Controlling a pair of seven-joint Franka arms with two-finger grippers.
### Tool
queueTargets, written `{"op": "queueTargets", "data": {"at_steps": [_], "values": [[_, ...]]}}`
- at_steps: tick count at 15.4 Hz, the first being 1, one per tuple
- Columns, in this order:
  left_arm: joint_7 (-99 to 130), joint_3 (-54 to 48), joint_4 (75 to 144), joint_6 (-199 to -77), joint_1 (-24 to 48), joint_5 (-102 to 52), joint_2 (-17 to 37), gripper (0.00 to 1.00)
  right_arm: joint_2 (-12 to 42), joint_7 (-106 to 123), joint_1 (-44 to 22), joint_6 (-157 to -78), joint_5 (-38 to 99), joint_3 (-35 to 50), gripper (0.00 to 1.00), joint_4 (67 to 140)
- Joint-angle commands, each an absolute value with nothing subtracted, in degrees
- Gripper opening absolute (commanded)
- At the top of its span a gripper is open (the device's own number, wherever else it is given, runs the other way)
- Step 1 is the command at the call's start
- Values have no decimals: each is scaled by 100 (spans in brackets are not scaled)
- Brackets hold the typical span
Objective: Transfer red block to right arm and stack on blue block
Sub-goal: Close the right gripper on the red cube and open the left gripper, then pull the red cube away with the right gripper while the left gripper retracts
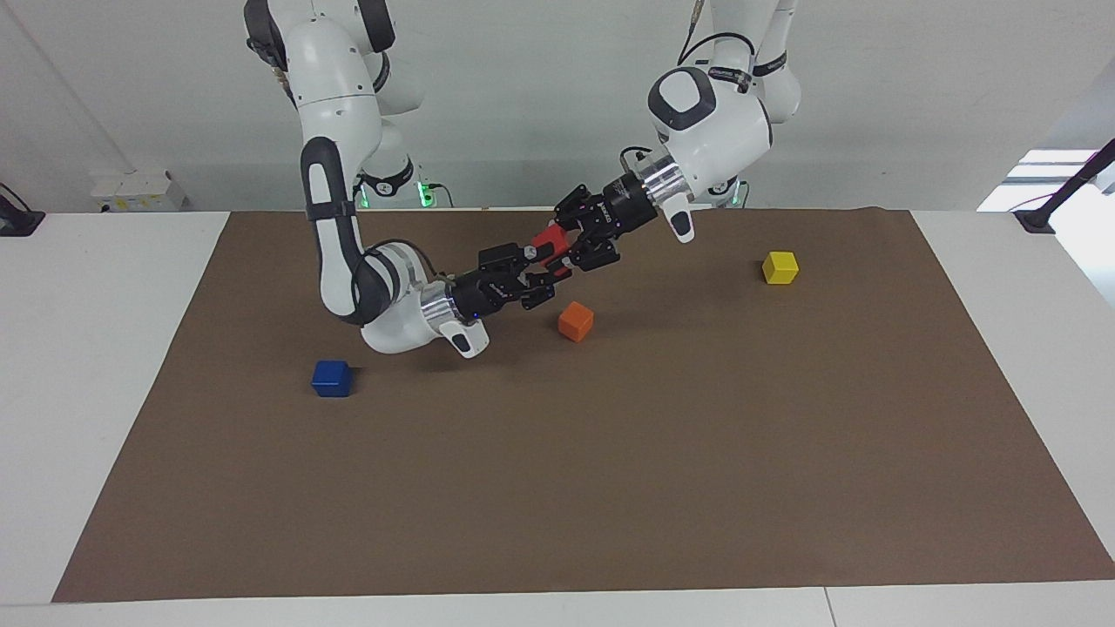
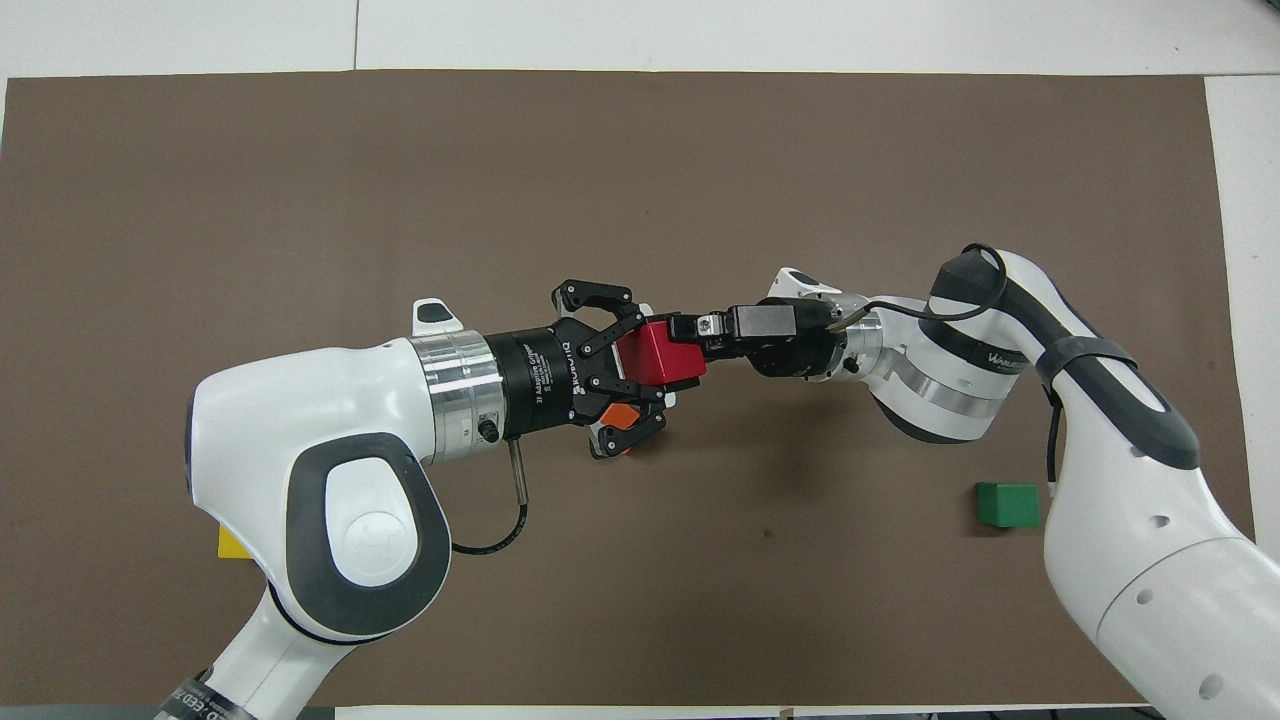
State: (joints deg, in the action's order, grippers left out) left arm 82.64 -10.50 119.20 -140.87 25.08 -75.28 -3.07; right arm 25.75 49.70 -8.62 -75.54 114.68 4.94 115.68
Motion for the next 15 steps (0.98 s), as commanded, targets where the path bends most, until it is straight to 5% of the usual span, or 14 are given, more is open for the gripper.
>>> {"op": "queueTargets", "data": {"at_steps": [1,8,15], "values": [[8148,-976,12103,-14186,2576,-7629,-501,100,2522,4939,-835,-7813,11505,519,0,11540],[7674,-949,12102,-14063,2058,-7629,-501,100,2426,4808,-835,-7944,11505,510,0,11523],[6076,-941,12146,-12791,907,-7568,-431,100,1575,3484,-800,-9436,11024,492,0,11426]]}}
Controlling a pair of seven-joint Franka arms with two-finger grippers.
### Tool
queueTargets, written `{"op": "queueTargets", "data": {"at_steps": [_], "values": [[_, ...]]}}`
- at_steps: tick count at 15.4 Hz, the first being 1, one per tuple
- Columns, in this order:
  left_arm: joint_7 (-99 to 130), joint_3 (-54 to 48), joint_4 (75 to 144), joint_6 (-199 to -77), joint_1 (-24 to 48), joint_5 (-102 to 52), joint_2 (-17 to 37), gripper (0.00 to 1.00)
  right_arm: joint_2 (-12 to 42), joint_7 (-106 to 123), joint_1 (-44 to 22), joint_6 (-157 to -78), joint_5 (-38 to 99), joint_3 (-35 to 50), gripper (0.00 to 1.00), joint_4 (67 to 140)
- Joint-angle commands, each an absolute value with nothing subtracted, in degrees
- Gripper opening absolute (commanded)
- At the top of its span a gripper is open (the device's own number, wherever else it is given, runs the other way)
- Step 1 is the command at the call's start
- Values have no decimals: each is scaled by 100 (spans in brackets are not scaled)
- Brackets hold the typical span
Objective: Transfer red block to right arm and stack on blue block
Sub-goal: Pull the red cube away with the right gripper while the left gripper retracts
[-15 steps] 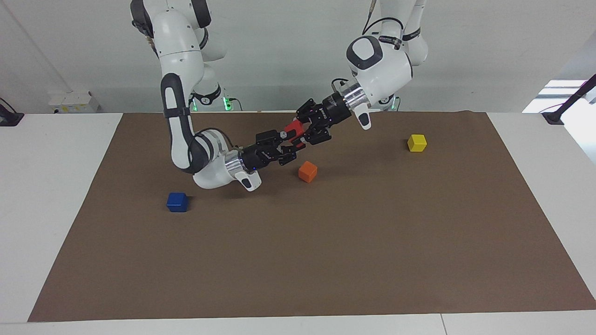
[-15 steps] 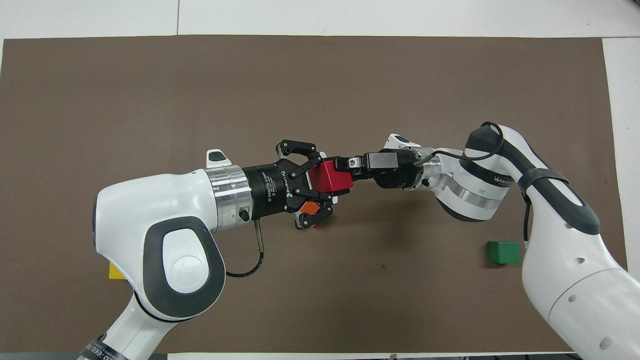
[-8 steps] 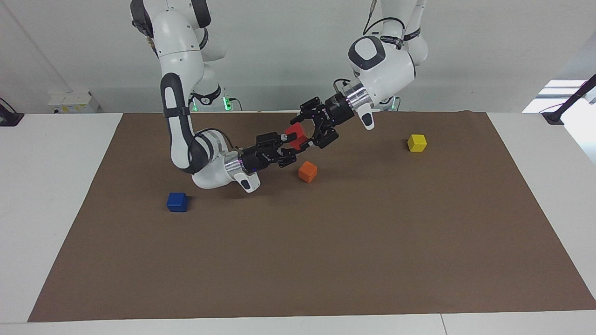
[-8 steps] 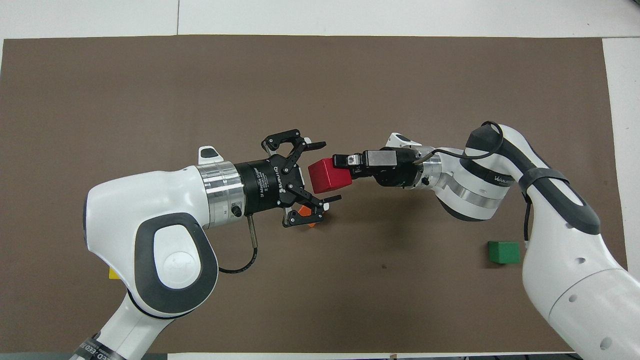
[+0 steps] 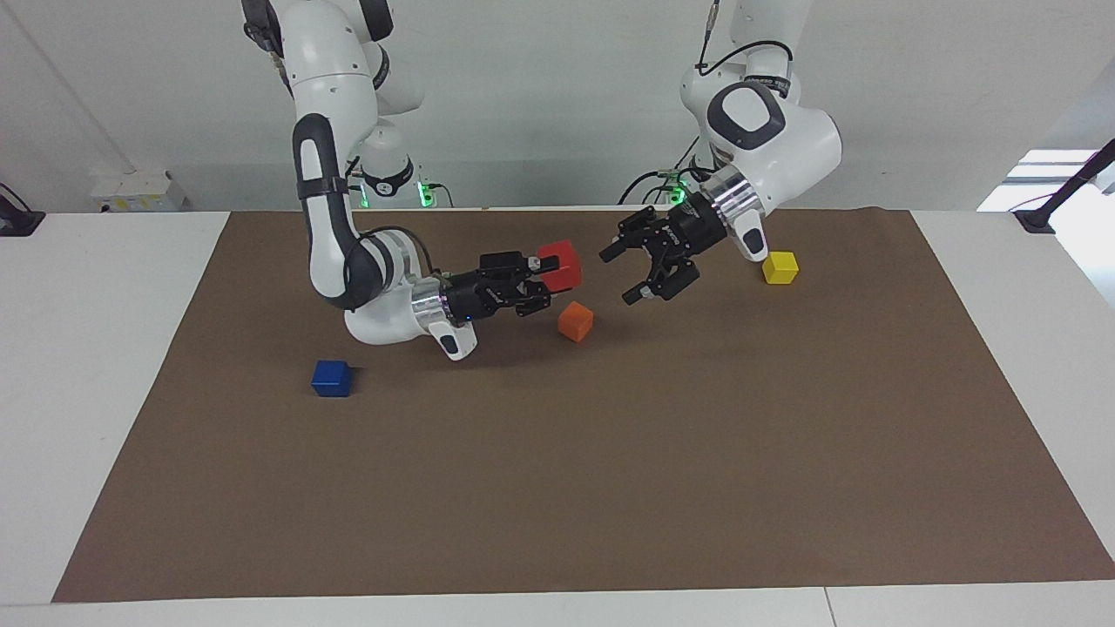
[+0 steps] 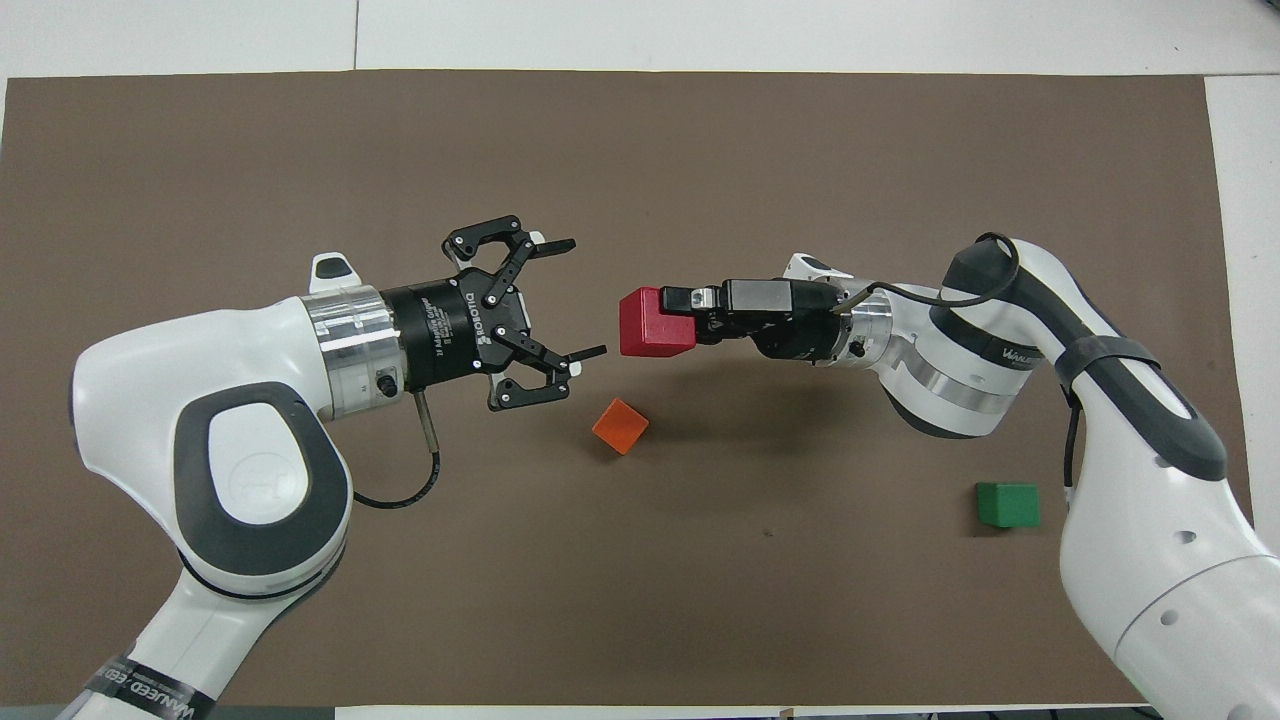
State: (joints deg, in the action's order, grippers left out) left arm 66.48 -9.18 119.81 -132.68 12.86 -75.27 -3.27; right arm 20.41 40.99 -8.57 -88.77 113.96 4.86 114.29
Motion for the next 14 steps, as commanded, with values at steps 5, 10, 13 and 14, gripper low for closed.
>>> {"op": "queueTargets", "data": {"at_steps": [5,10,13,14], "values": [[4661,-940,12024,-11481,2,-6069,-396,100,827,1856,-590,-10819,9293,492,0,11118],[2817,-940,11595,-10312,-763,-4171,-282,100,528,749,-185,-10889,7554,475,0,10952],[1980,-940,11250,-10002,-888,-2501,-141,100,492,397,0,-11021,6341,448,0,10846],[1612,-940,11241,-10045,-879,-2139,-149,100,492,230,9,-11030,5911,448,0,10794]]}}
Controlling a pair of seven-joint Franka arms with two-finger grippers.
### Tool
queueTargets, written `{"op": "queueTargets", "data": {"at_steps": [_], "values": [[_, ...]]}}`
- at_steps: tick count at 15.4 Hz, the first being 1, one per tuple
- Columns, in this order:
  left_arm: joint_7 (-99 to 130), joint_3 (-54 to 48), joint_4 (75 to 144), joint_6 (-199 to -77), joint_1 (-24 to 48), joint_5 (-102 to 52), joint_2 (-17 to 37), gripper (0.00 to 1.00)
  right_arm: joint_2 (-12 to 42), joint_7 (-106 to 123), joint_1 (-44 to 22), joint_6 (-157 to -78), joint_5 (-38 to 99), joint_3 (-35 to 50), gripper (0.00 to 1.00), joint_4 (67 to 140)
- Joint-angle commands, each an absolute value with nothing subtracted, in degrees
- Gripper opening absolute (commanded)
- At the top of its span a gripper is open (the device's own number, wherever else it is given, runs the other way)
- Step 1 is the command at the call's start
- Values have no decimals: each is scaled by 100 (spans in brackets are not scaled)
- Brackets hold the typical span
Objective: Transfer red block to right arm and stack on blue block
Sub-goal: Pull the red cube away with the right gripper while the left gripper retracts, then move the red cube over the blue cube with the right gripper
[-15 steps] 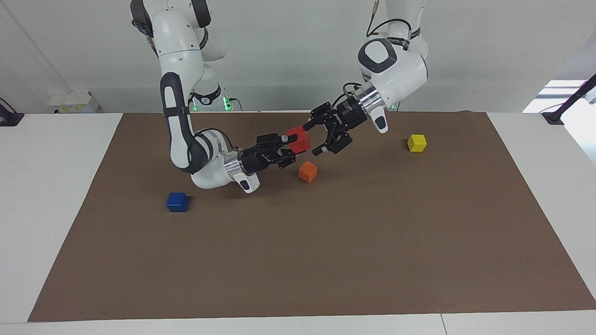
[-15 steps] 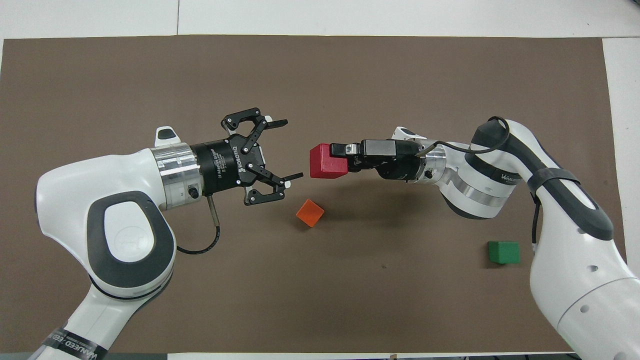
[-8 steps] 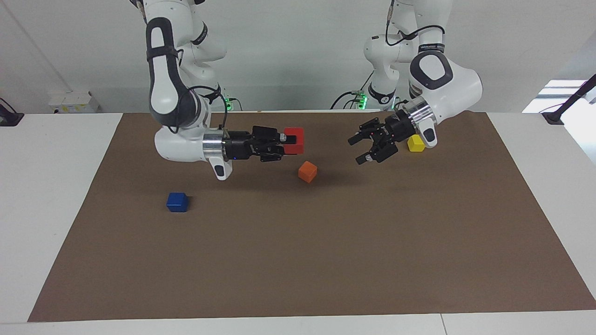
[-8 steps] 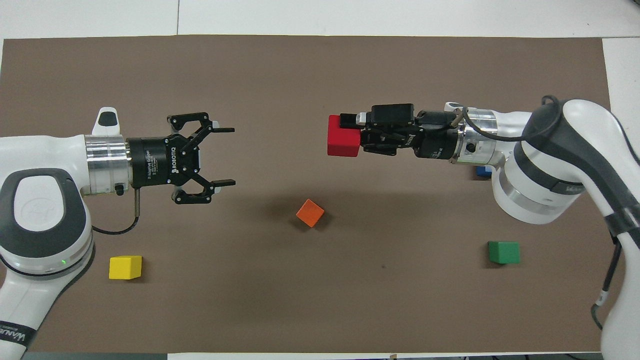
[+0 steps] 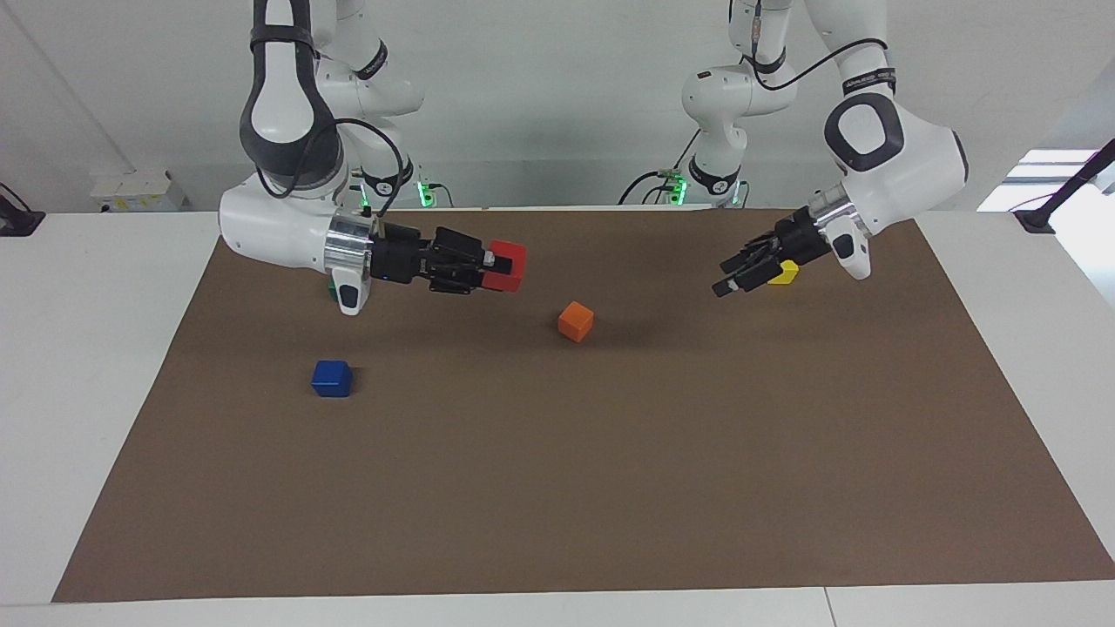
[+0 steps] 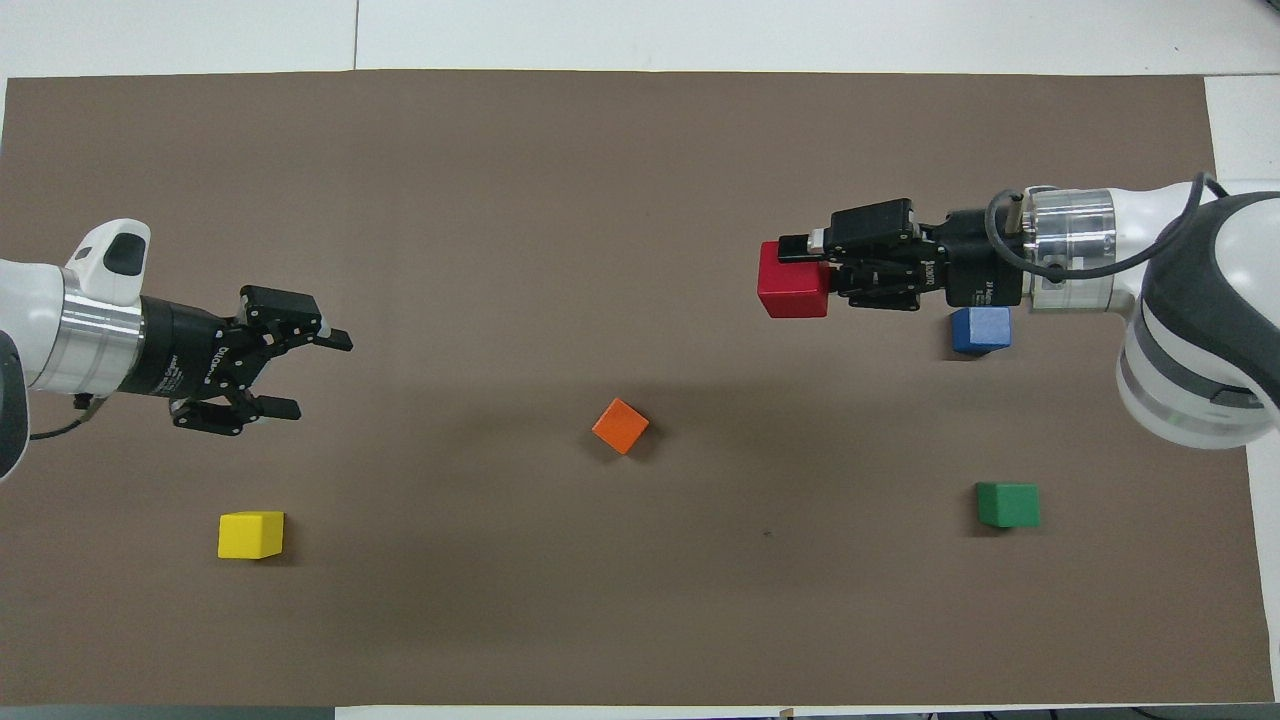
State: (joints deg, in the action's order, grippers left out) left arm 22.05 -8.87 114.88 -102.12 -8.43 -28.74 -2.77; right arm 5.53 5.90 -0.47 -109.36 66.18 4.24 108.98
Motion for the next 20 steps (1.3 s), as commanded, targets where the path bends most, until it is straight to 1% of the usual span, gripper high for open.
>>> {"op": "queueTargets", "data": {"at_steps": [1,4,6,8,11,15,18,20], "values": [[1139,-940,11241,-10055,-888,-1857,-149,100,501,46,17,-11030,5489,448,0,10706],[-191,-940,11241,-10098,-896,-812,-202,100,632,-402,53,-10995,4608,448,0,10276],[-272,-923,11215,-10064,-923,-170,-254,100,686,-737,53,-10943,3967,457,0,10029],[-272,-932,11145,-10125,-897,61,-299,100,677,-852,44,-10812,3378,457,0,9967],[-272,-940,10610,-9942,-861,62,-273,100,651,-853,61,-10303,2307,431,0,9792],[-281,-940,9942,-9292,-853,262,-158,100,642,-739,184,-9739,1162,413,0,9677],[-281,-958,9450,-8983,-826,325,17,100,694,-563,193,-9694,809,413,0,9686],[-290,-871,9159,-8868,-713,273,202,100,843,-432,263,-9843,599,422,0,9686]]}}
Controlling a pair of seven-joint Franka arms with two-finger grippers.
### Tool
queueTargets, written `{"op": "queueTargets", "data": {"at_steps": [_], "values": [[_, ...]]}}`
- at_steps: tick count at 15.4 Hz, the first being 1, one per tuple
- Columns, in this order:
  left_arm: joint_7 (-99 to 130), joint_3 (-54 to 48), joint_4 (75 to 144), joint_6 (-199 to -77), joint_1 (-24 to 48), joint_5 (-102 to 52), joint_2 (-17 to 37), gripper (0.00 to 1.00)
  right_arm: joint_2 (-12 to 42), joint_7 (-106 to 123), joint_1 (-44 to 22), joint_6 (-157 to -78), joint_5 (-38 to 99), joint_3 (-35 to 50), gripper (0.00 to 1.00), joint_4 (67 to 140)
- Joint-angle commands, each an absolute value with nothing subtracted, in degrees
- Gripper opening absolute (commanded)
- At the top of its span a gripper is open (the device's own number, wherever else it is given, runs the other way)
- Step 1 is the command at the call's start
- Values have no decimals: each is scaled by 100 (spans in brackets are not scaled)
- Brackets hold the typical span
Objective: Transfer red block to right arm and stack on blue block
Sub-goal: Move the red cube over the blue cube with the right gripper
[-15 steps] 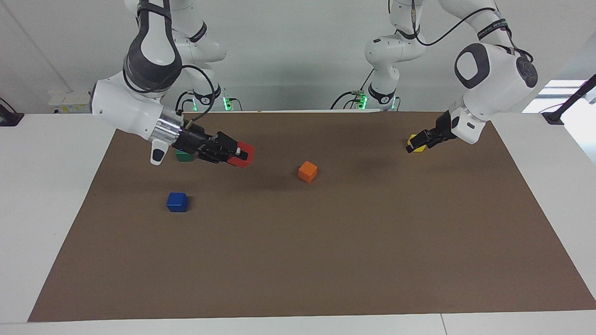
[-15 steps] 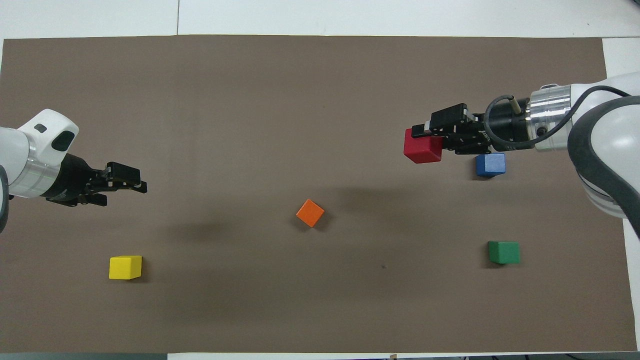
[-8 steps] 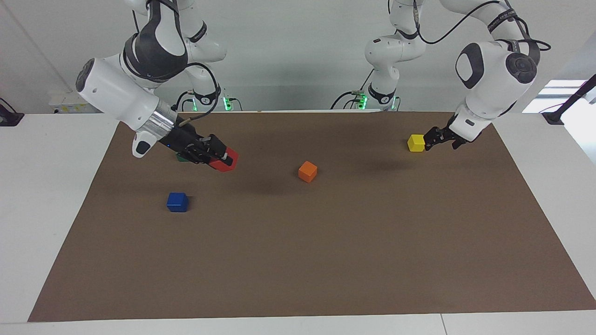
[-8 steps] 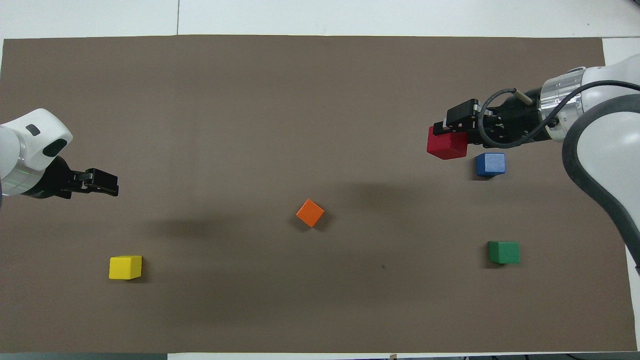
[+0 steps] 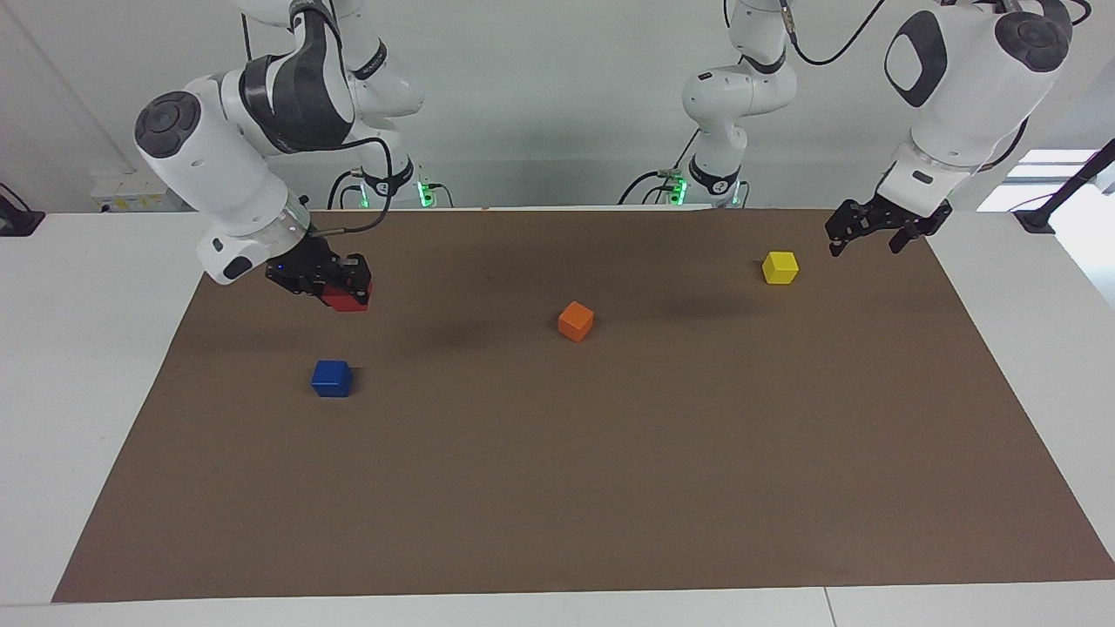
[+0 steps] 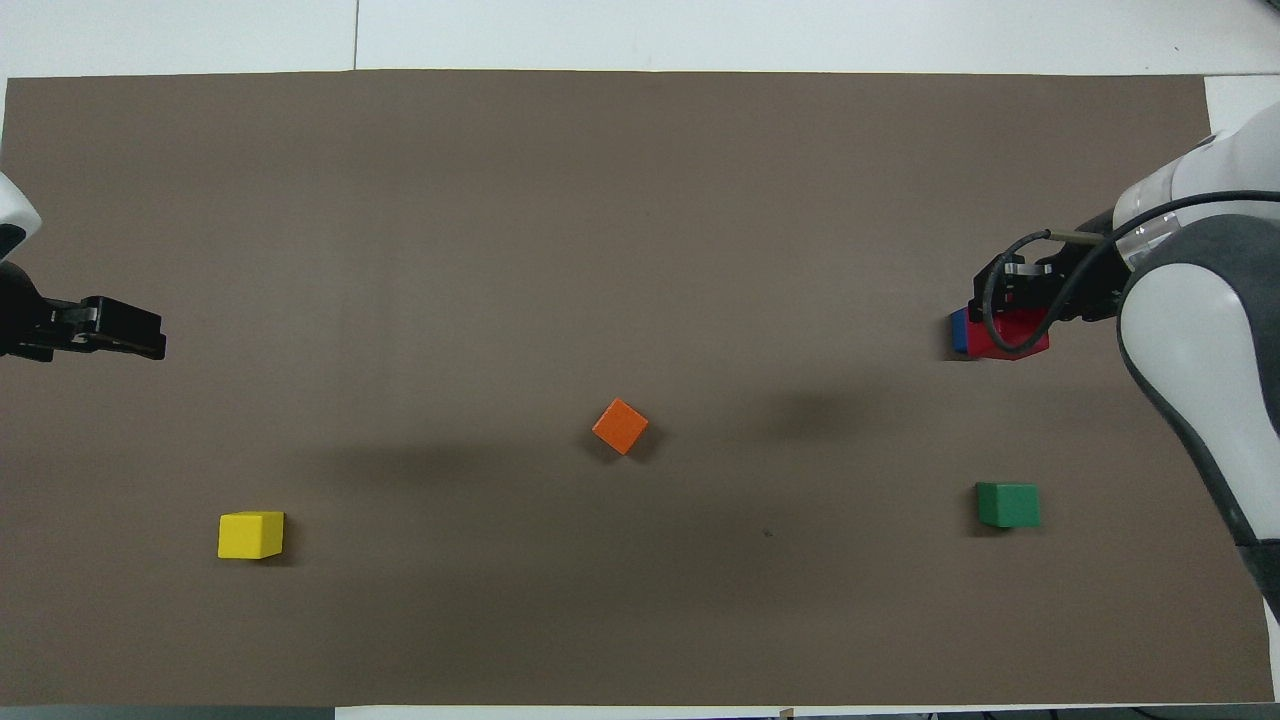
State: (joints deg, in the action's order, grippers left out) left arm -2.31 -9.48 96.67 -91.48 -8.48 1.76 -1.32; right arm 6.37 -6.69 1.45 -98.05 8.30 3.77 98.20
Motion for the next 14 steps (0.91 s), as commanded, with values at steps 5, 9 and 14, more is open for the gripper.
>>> {"op": "queueTargets", "data": {"at_steps": [5,9,14], "values": [[-272,-484,9343,-8903,-150,237,193,100,932,51,272,-10984,79,422,0,10150],[-272,-492,9334,-8886,-114,246,193,100,940,386,509,-11705,79,431,0,10616],[-281,-185,9334,-8930,210,237,193,100,1028,273,685,-12156,105,431,0,11004]]}}
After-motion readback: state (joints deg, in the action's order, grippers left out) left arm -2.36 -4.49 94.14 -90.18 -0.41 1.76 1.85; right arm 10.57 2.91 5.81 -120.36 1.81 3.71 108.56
